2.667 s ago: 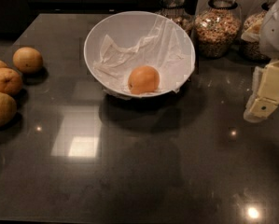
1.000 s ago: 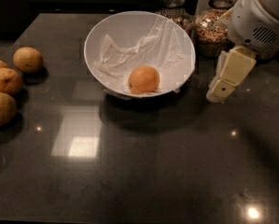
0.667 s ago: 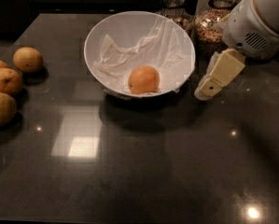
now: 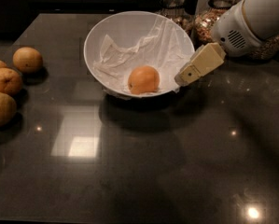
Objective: Pick orange from white bowl
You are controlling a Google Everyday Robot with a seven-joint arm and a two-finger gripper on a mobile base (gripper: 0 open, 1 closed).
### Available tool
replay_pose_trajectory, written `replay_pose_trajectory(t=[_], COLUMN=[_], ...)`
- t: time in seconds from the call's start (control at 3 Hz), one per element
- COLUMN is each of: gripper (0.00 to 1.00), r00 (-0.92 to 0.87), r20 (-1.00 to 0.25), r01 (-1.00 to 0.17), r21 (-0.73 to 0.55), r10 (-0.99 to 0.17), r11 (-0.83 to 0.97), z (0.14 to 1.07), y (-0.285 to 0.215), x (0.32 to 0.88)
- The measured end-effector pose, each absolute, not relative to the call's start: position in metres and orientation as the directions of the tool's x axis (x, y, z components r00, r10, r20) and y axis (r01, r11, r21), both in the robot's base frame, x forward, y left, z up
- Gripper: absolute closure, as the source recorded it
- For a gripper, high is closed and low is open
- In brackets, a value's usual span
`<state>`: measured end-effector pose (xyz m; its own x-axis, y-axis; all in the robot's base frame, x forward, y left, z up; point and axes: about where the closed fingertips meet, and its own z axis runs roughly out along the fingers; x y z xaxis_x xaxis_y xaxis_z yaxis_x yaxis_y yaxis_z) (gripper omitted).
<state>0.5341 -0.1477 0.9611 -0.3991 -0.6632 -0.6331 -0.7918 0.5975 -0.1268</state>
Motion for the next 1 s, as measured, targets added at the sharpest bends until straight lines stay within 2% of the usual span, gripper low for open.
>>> replay_pose_trajectory(t=[0.33,0.67,1.0], gripper=[0.0,0.0,0.0], r00=[-0.44,-0.44,-0.44], r20=[-0.657,-0.657,-0.684], r01=[-0.768,-0.768,-0.767], r21=[-0.078,-0.078,-0.05], r10=[-0.612,-0.612,-0.582], r11=[0.636,0.636,0.639], z=[0.966,0.966,0.957], y=[-0.134,-0.134,-0.113], x=[0.545,0.545,0.545])
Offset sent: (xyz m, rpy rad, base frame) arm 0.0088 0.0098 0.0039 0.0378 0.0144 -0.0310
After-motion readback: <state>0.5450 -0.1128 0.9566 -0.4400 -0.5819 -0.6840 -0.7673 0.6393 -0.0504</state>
